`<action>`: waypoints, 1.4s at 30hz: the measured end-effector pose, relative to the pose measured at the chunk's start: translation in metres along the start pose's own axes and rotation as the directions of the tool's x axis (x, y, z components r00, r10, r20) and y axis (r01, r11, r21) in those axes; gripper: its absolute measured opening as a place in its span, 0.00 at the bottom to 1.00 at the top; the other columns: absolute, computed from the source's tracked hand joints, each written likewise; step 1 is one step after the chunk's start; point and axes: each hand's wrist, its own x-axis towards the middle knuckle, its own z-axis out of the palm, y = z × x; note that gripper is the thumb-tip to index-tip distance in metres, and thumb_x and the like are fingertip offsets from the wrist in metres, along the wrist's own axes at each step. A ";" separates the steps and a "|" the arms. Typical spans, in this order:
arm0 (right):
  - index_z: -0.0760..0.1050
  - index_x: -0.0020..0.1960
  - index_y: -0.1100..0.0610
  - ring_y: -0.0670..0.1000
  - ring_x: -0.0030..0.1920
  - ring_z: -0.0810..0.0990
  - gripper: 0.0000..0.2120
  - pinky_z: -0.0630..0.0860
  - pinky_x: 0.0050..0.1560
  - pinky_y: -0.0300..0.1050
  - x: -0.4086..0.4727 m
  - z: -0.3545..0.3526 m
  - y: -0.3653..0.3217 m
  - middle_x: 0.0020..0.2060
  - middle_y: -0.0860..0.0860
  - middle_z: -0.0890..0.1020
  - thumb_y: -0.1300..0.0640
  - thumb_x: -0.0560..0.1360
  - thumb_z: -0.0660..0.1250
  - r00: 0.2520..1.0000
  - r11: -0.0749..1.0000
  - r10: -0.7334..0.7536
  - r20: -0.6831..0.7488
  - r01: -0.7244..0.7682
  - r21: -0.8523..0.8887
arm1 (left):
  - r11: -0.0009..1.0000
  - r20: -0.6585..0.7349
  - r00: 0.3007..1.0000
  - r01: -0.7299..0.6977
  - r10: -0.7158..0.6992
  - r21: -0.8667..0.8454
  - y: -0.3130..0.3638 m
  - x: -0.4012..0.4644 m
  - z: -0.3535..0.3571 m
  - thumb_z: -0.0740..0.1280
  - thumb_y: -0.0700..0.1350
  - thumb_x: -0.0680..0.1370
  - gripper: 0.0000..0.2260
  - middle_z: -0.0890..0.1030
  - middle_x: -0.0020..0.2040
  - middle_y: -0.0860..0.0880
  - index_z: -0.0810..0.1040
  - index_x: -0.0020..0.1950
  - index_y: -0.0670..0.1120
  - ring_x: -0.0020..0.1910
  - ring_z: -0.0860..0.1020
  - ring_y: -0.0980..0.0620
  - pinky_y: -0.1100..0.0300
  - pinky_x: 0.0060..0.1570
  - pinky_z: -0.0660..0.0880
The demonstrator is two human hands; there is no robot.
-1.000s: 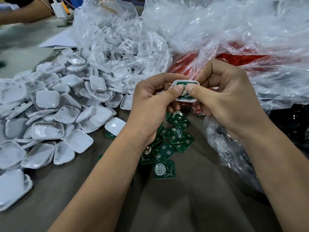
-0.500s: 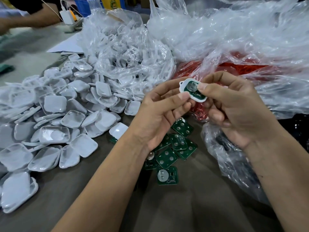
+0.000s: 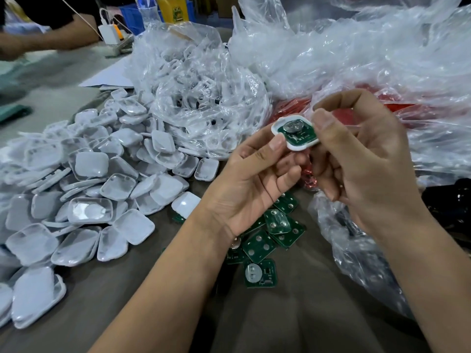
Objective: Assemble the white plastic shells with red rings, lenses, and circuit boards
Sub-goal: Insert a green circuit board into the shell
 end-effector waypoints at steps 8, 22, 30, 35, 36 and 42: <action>0.84 0.54 0.56 0.52 0.42 0.77 0.07 0.73 0.33 0.47 -0.001 -0.001 -0.001 0.45 0.52 0.78 0.57 0.83 0.67 0.879 0.716 -0.475 -0.036 0.363 -0.597 | 0.998 0.018 0.999 0.048 -0.047 -0.041 0.002 0.002 -0.002 0.68 0.45 0.76 0.14 0.85 0.53 0.43 0.82 0.59 0.42 0.47 0.84 0.48 0.60 0.42 0.82; 0.86 0.56 0.56 0.50 0.46 0.79 0.07 0.73 0.41 0.38 0.001 -0.003 0.002 0.51 0.52 0.79 0.56 0.79 0.74 0.914 0.692 -0.403 0.048 0.338 -0.637 | 0.998 0.042 0.998 0.054 -0.052 -0.038 0.002 0.001 -0.006 0.69 0.43 0.76 0.13 0.85 0.50 0.43 0.82 0.58 0.41 0.46 0.86 0.46 0.57 0.44 0.83; 0.86 0.53 0.51 0.47 0.45 0.77 0.08 0.69 0.39 0.35 0.007 -0.015 0.000 0.47 0.49 0.80 0.53 0.75 0.78 0.954 0.725 -0.274 0.117 0.285 -0.627 | 0.995 -0.025 0.997 0.078 -0.077 0.058 0.001 0.002 -0.006 0.66 0.44 0.79 0.10 0.85 0.47 0.45 0.87 0.51 0.43 0.42 0.85 0.48 0.58 0.43 0.83; 0.86 0.54 0.52 0.46 0.45 0.77 0.09 0.67 0.39 0.29 0.008 -0.017 -0.001 0.47 0.49 0.80 0.53 0.75 0.78 0.959 0.716 -0.242 0.150 0.281 -0.639 | 0.992 -0.030 0.995 0.093 -0.091 0.086 0.001 0.000 -0.005 0.64 0.43 0.80 0.11 0.85 0.48 0.45 0.87 0.52 0.44 0.43 0.84 0.48 0.58 0.44 0.83; 0.86 0.54 0.52 0.46 0.45 0.76 0.09 0.67 0.39 0.28 0.008 -0.017 0.000 0.47 0.49 0.79 0.53 0.75 0.78 0.959 0.717 -0.238 0.153 0.280 -0.638 | 0.992 -0.031 0.995 0.096 -0.094 0.085 0.001 0.000 -0.005 0.65 0.43 0.80 0.11 0.85 0.47 0.45 0.87 0.52 0.44 0.43 0.84 0.48 0.58 0.44 0.83; 0.85 0.52 0.53 0.47 0.44 0.76 0.07 0.67 0.39 0.28 0.009 -0.018 0.002 0.48 0.47 0.78 0.53 0.75 0.77 0.960 0.707 -0.218 0.176 0.280 -0.650 | 0.992 -0.007 0.995 0.101 -0.101 0.074 0.001 0.001 -0.007 0.67 0.43 0.78 0.10 0.85 0.48 0.45 0.87 0.53 0.44 0.44 0.83 0.48 0.57 0.45 0.83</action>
